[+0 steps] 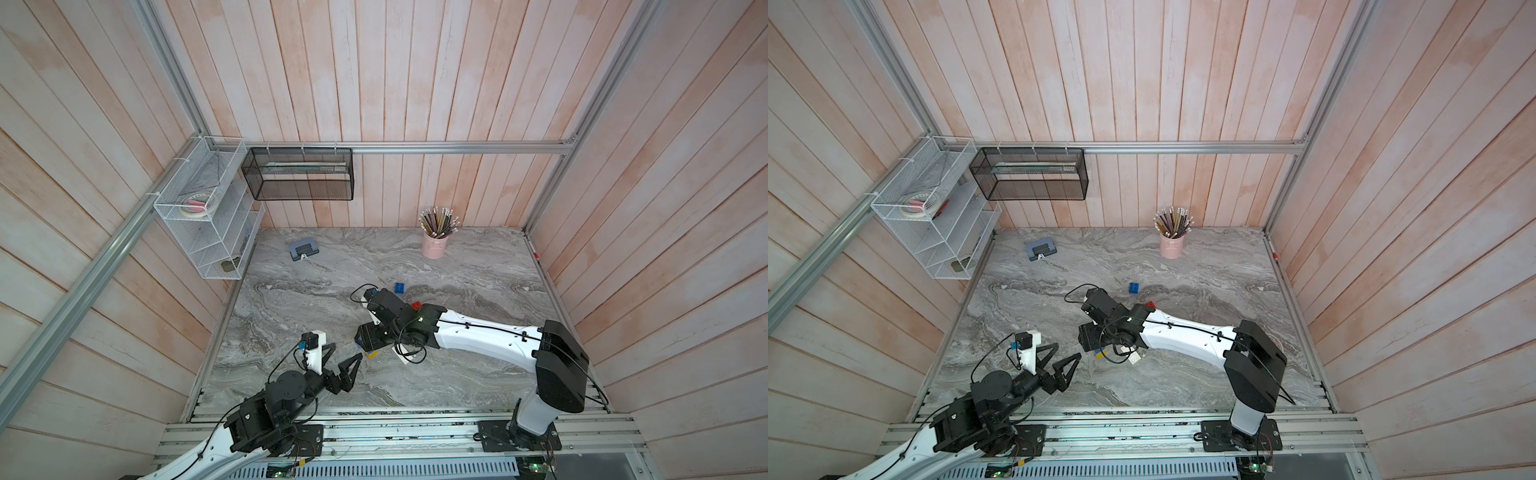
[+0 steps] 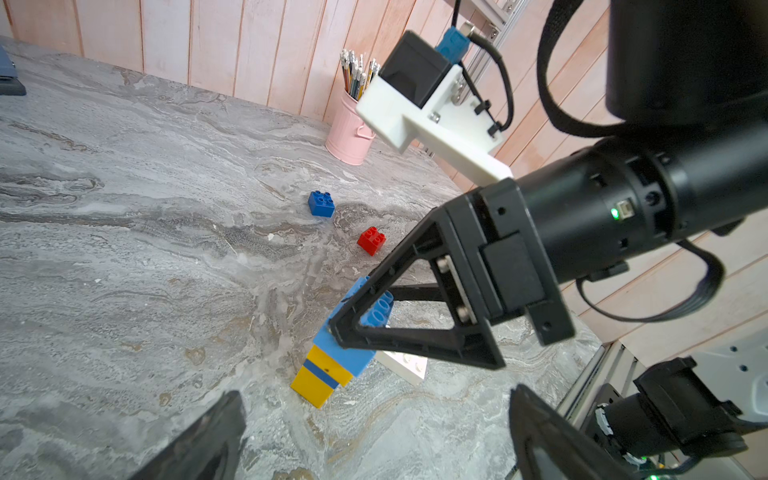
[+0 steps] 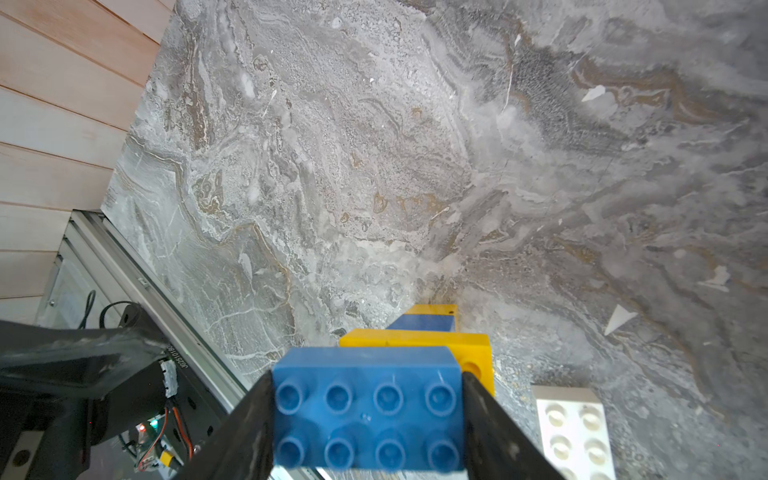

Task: Assemble a spoon with lego
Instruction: Assemble the lego brick with the lego brick.

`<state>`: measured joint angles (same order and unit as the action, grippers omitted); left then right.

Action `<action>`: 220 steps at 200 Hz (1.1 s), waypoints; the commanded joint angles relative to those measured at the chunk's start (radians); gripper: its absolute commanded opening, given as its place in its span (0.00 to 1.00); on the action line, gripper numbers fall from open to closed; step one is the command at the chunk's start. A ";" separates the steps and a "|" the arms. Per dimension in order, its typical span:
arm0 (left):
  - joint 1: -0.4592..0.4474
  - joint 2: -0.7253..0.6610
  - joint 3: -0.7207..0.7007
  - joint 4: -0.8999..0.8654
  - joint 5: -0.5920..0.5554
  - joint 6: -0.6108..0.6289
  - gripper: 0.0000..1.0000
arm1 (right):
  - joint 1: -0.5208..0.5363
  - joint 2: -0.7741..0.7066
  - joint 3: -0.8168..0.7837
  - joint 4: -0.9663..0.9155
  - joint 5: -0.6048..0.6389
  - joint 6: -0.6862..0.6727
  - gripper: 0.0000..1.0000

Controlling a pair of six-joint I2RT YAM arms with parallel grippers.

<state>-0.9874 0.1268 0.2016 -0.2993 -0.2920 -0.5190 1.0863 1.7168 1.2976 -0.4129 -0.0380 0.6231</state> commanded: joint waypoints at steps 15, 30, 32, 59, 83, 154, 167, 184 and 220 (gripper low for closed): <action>0.002 -0.011 -0.015 0.000 0.003 0.010 1.00 | 0.013 0.052 0.015 -0.109 0.043 -0.037 0.49; 0.001 -0.010 -0.016 0.000 0.004 0.010 1.00 | 0.016 0.056 0.017 -0.113 0.048 -0.043 0.49; 0.001 -0.010 -0.016 -0.001 0.004 0.010 1.00 | 0.017 0.056 0.018 -0.113 0.050 -0.043 0.49; 0.001 -0.009 -0.015 0.000 0.002 0.009 1.00 | 0.031 0.069 0.036 -0.133 0.060 -0.055 0.49; 0.001 -0.010 -0.015 0.001 0.002 0.010 1.00 | 0.043 0.085 0.060 -0.158 0.075 -0.070 0.49; 0.001 -0.010 -0.016 -0.001 0.002 0.008 1.00 | 0.045 0.090 0.100 -0.193 0.080 -0.116 0.49; 0.000 -0.009 -0.015 -0.001 0.002 0.008 1.00 | 0.044 0.093 0.103 -0.199 0.078 -0.131 0.49; 0.002 -0.010 -0.015 -0.001 0.001 0.008 1.00 | 0.046 0.095 0.106 -0.204 0.073 -0.147 0.49; 0.001 -0.010 -0.015 -0.001 0.001 0.008 1.00 | 0.046 0.102 0.117 -0.219 0.073 -0.176 0.49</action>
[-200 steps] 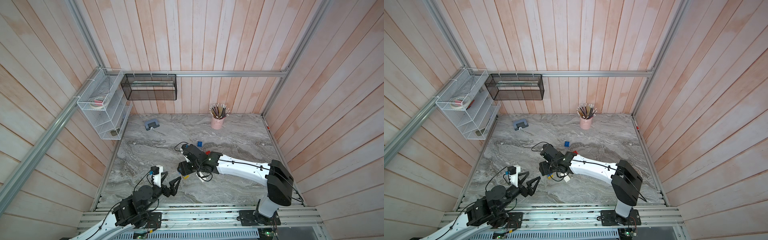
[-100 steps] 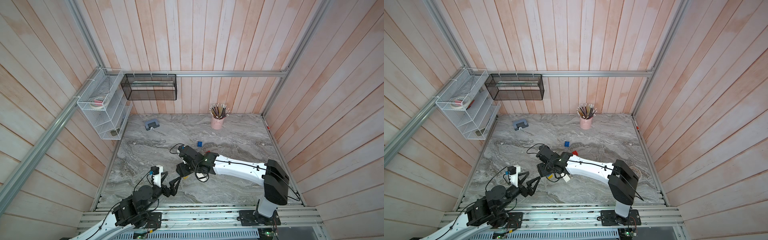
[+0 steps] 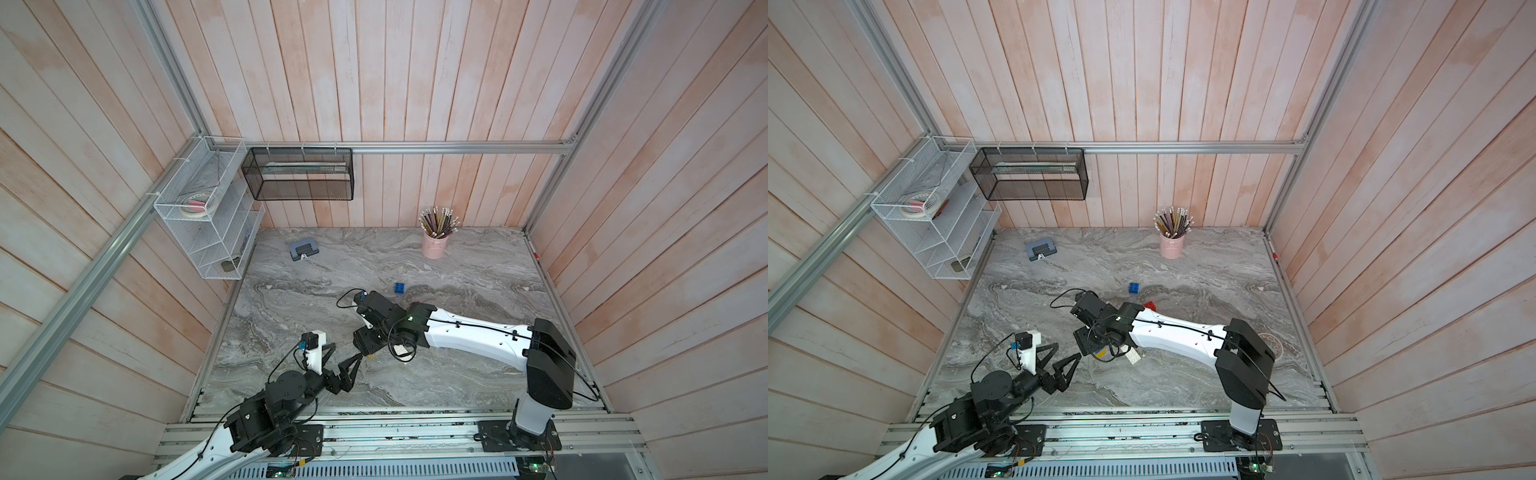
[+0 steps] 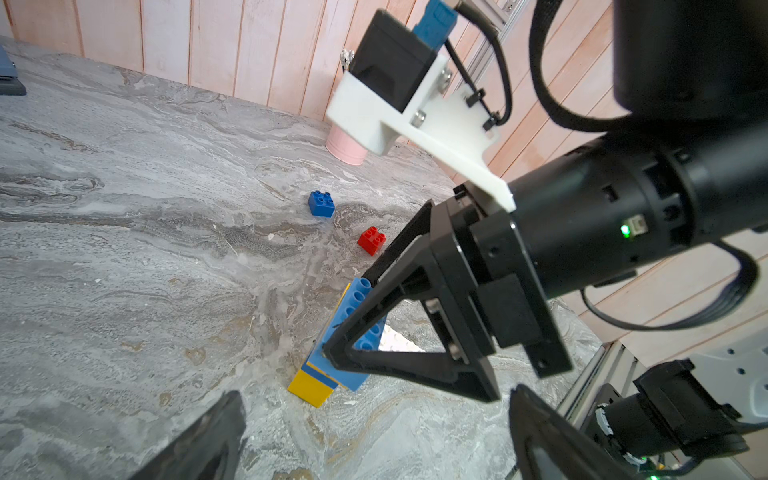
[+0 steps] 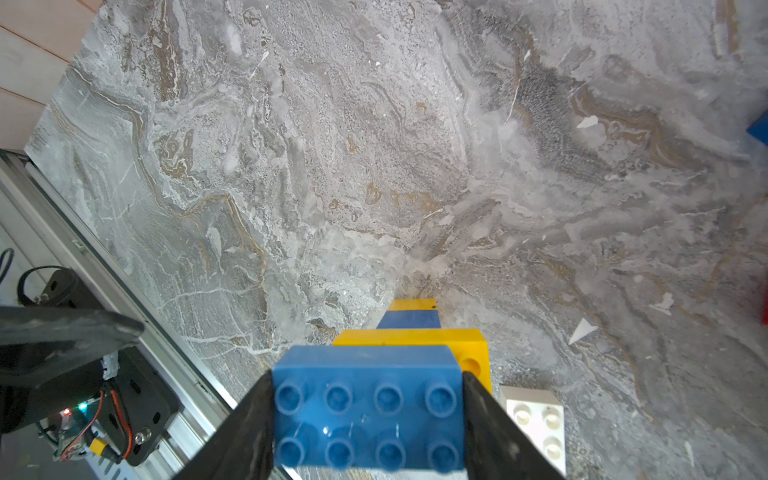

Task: Assemble a spoon with lego
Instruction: Assemble the lego brick with the lego brick.

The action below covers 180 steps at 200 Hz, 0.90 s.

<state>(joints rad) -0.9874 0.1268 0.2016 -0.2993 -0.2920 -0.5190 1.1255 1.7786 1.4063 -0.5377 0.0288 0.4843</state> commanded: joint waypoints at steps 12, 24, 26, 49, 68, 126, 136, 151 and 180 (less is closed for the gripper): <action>0.001 -0.010 -0.015 0.000 -0.001 0.007 1.00 | 0.005 0.044 0.008 -0.097 0.006 -0.046 0.50; 0.001 -0.009 -0.018 0.000 -0.001 0.007 1.00 | 0.005 0.047 0.006 -0.099 0.006 -0.052 0.50; 0.001 -0.010 -0.018 0.000 -0.001 0.008 1.00 | 0.005 0.048 0.006 -0.098 0.006 -0.054 0.49; 0.001 -0.009 -0.017 0.000 -0.001 0.007 1.00 | 0.005 0.056 0.005 -0.103 0.000 -0.067 0.49; 0.001 -0.009 -0.018 0.000 -0.003 0.007 1.00 | 0.004 0.056 0.002 -0.108 -0.001 -0.070 0.49; 0.001 -0.009 -0.018 -0.001 -0.004 0.008 1.00 | 0.009 0.065 -0.001 -0.128 -0.009 -0.069 0.49; 0.001 -0.009 -0.017 -0.002 -0.004 0.008 1.00 | 0.013 0.069 -0.001 -0.132 -0.002 -0.065 0.49; 0.001 -0.010 -0.017 -0.002 -0.005 0.007 1.00 | 0.020 0.071 -0.006 -0.133 0.007 -0.062 0.48; 0.001 -0.009 -0.017 -0.002 -0.006 0.007 1.00 | 0.031 0.086 0.003 -0.151 0.035 -0.060 0.48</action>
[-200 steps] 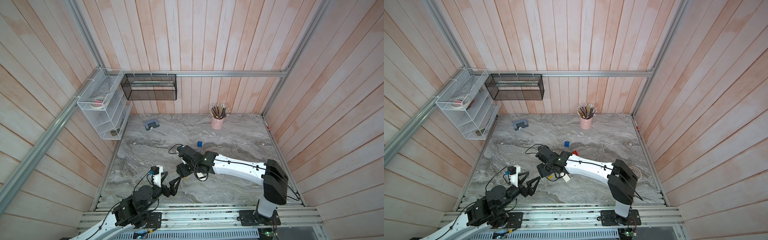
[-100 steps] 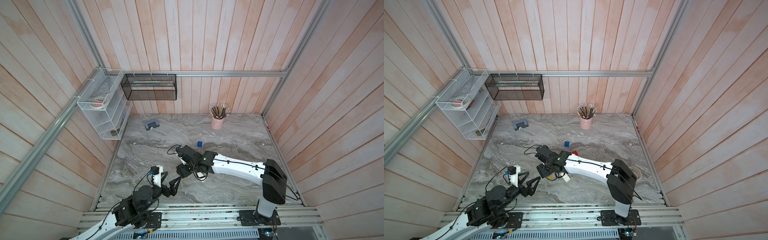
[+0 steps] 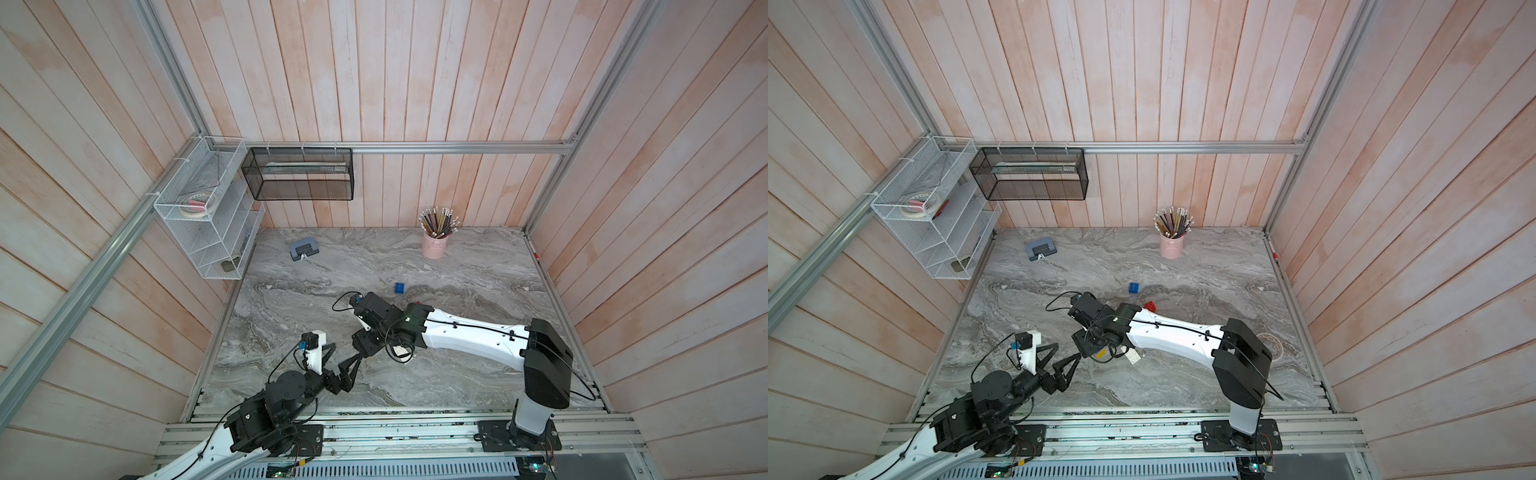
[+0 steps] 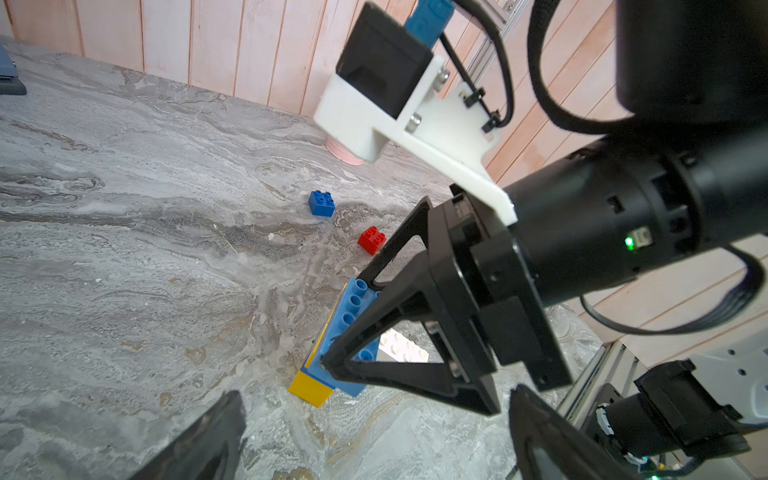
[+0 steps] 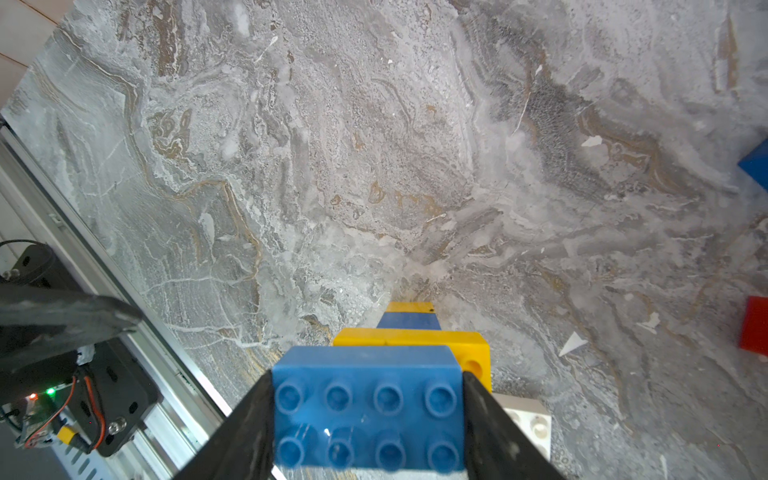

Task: Assemble a spoon with lego
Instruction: Assemble the lego brick with the lego brick.

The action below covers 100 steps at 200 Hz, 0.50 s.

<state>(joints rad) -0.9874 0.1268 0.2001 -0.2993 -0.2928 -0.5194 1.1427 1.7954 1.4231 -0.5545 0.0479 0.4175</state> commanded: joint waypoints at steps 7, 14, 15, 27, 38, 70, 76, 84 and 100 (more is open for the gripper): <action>0.001 -0.010 -0.016 -0.001 -0.005 0.007 1.00 | 0.017 0.072 -0.011 -0.141 0.027 0.006 0.48; 0.002 -0.009 -0.016 -0.001 -0.005 0.007 1.00 | 0.020 0.075 -0.007 -0.150 0.038 0.005 0.48; 0.001 -0.010 -0.015 -0.001 -0.005 0.007 1.00 | 0.020 0.075 -0.006 -0.150 0.040 0.005 0.48; 0.000 -0.010 -0.016 -0.003 -0.006 0.007 1.00 | 0.021 0.077 -0.002 -0.159 0.050 0.002 0.48; 0.001 -0.010 -0.015 -0.003 -0.006 0.007 1.00 | 0.020 0.078 -0.006 -0.161 0.055 -0.001 0.48; 0.001 -0.010 -0.016 -0.003 -0.006 0.005 1.00 | 0.021 0.081 -0.008 -0.167 0.061 0.000 0.48; 0.001 -0.010 -0.015 -0.003 -0.006 0.005 1.00 | 0.022 0.082 -0.008 -0.166 0.059 0.000 0.48; 0.001 -0.009 -0.016 -0.003 -0.007 0.005 1.00 | 0.023 0.084 -0.010 -0.166 0.060 0.000 0.47; 0.001 -0.009 -0.015 -0.003 -0.006 0.005 1.00 | 0.023 0.090 -0.012 -0.168 0.060 0.000 0.47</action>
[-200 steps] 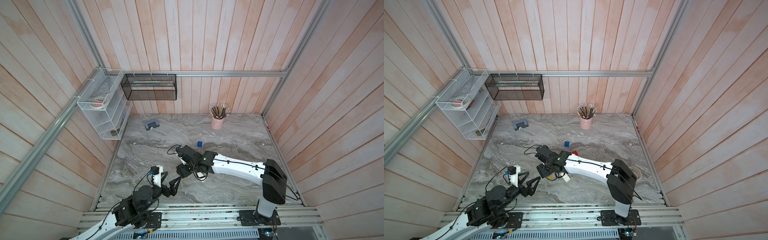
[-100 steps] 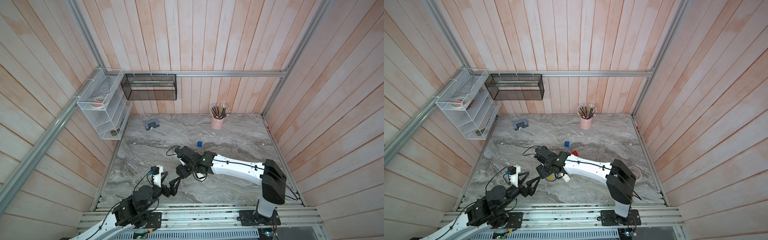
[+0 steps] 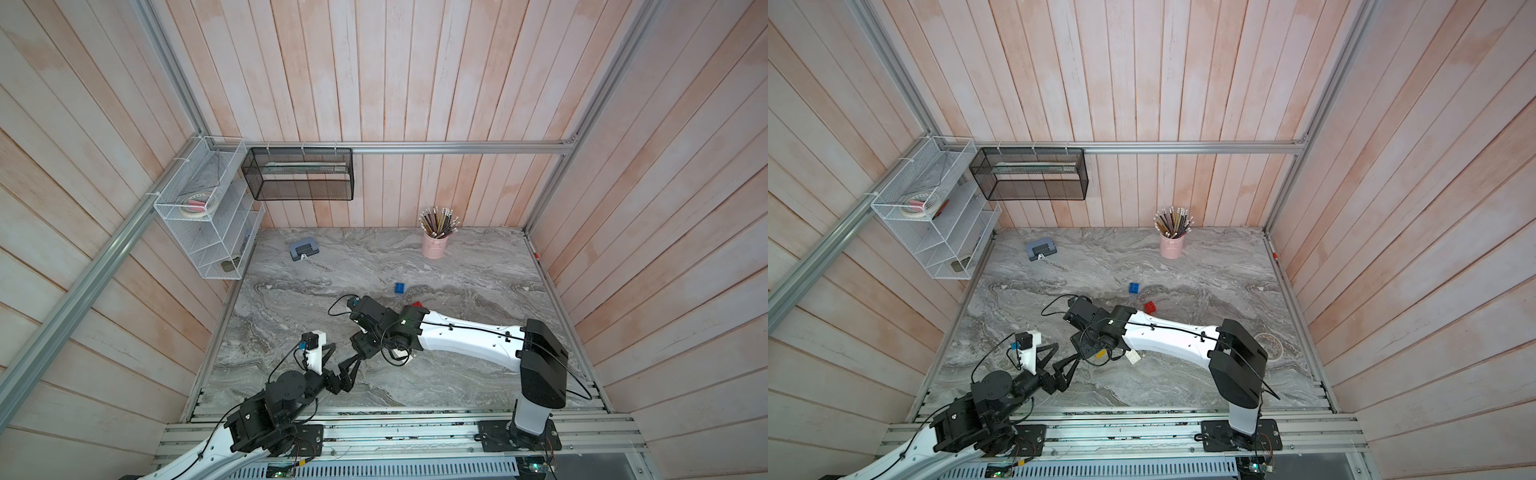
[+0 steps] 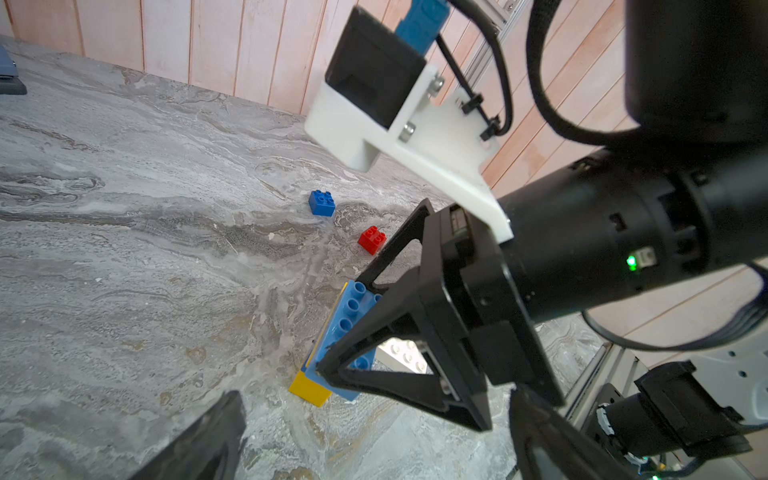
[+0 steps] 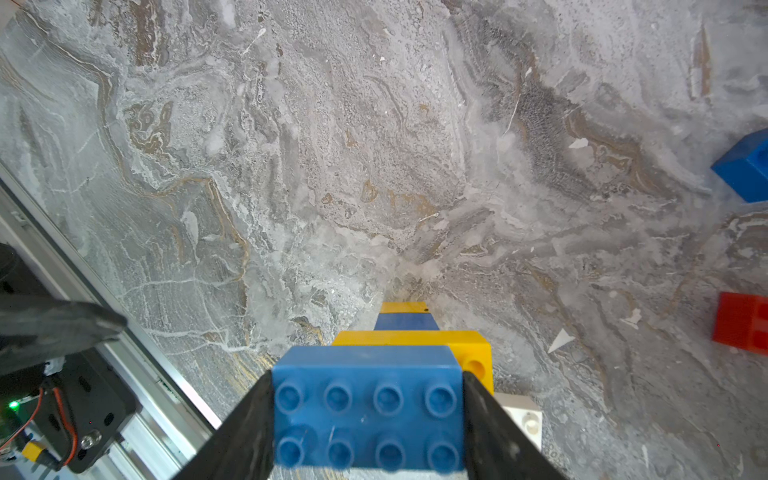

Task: Assemble a spoon with lego
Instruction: Assemble the lego brick with the lego brick.

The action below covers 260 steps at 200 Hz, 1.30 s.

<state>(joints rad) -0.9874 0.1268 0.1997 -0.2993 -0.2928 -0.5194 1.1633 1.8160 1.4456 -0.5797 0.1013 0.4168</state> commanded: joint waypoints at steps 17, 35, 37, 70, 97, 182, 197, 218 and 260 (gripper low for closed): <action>0.001 -0.010 -0.016 -0.003 -0.008 0.005 1.00 | 0.003 0.071 -0.030 -0.154 0.016 0.014 0.48; 0.002 -0.009 -0.015 -0.003 -0.008 0.005 1.00 | 0.003 0.063 -0.023 -0.155 0.026 0.030 0.50; 0.001 -0.010 -0.016 -0.003 -0.008 0.005 1.00 | 0.003 0.062 -0.021 -0.157 0.028 0.033 0.50; 0.001 -0.009 -0.014 -0.003 -0.008 0.005 1.00 | 0.003 0.050 0.004 -0.182 0.079 0.078 0.51; 0.001 -0.010 -0.013 -0.003 -0.006 0.005 1.00 | 0.000 0.047 0.007 -0.191 0.151 0.151 0.52; 0.001 -0.010 -0.013 -0.003 -0.003 0.005 1.00 | -0.008 0.031 -0.022 -0.108 0.182 0.269 0.58; 0.001 -0.011 -0.013 -0.003 -0.001 0.005 1.00 | -0.009 0.030 -0.022 -0.110 0.183 0.276 0.60; 0.001 -0.010 -0.014 -0.003 -0.002 0.005 1.00 | -0.008 0.018 -0.028 -0.103 0.182 0.285 0.62; 0.001 -0.011 -0.013 -0.003 0.000 0.007 1.00 | -0.007 -0.005 -0.037 -0.083 0.184 0.295 0.67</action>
<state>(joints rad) -0.9874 0.1268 0.1997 -0.2993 -0.2928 -0.5194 1.1625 1.8149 1.4479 -0.6201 0.2764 0.6880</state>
